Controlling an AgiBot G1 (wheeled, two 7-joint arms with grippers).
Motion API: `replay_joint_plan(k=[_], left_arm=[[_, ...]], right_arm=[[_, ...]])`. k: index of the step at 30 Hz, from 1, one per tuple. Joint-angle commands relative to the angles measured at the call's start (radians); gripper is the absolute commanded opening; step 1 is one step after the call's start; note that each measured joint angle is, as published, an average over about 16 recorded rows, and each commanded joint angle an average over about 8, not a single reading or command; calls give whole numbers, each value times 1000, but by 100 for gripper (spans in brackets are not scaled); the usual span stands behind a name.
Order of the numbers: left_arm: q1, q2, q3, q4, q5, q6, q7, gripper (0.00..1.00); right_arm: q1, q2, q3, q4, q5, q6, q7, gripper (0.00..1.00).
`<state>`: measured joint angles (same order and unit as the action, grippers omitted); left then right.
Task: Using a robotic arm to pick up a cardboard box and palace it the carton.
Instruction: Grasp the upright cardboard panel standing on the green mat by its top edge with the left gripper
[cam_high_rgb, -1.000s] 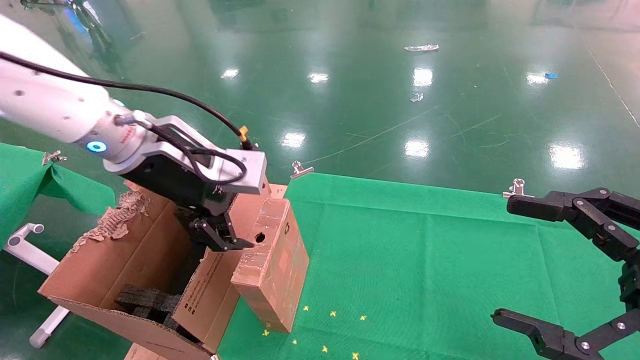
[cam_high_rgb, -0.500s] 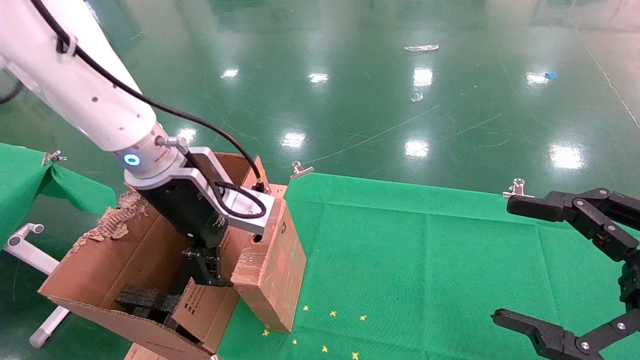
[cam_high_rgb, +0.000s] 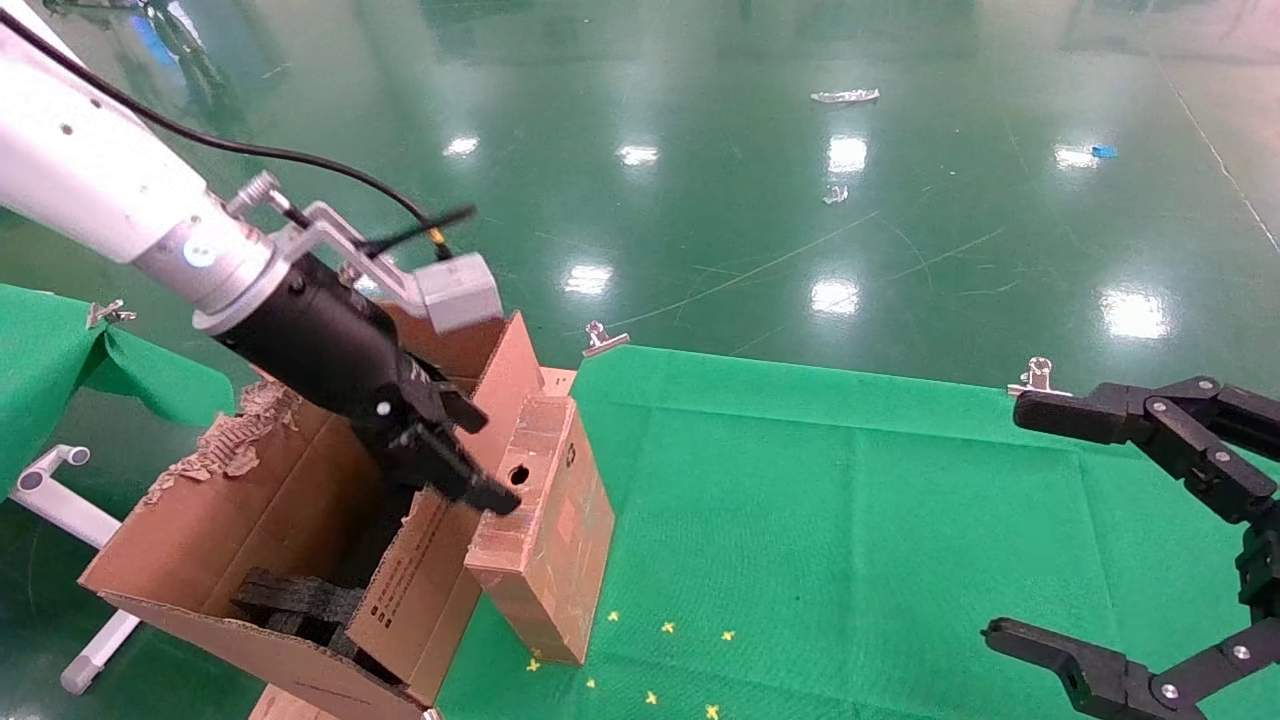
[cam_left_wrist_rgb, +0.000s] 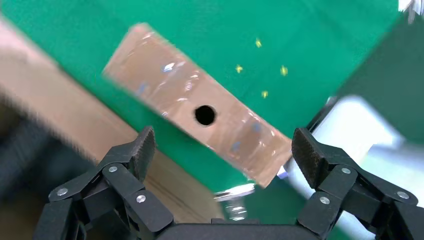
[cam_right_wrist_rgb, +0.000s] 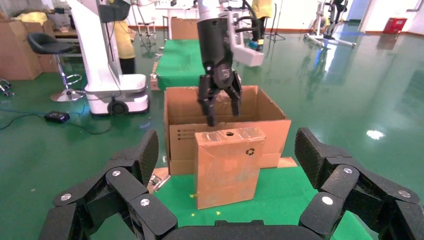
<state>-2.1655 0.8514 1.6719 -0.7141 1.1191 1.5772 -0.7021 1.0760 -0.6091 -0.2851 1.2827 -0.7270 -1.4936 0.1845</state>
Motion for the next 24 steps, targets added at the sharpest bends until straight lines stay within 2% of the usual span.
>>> replay_joint_plan(k=[1, 5, 9, 17, 19, 21, 23, 24], left_arm=[[1, 1, 17, 61, -27, 4, -100, 100], [21, -19, 28, 97, -82, -7, -203, 100], [57, -25, 31, 118, -121, -20, -257, 100], [142, 19, 48, 185, -126, -73, -276, 98], [150, 34, 50, 200, -123, -78, -269, 92], [152, 45, 50, 209, -122, -77, -262, 79], [151, 53, 50, 211, -122, -73, -254, 60], [149, 55, 49, 210, -121, -71, -251, 49]], right_arm=[[0, 0, 0, 0, 0, 0, 0, 100], [0, 0, 0, 0, 0, 0, 0, 100], [0, 0, -1, 0, 0, 0, 0, 100], [0, 1, -1, 0, 1, 1, -1, 100], [0, 1, -1, 0, 1, 1, -1, 100], [0, 1, -2, 0, 1, 1, -1, 100], [0, 1, -2, 0, 1, 1, -1, 100], [0, 1, -2, 0, 1, 1, -1, 95]])
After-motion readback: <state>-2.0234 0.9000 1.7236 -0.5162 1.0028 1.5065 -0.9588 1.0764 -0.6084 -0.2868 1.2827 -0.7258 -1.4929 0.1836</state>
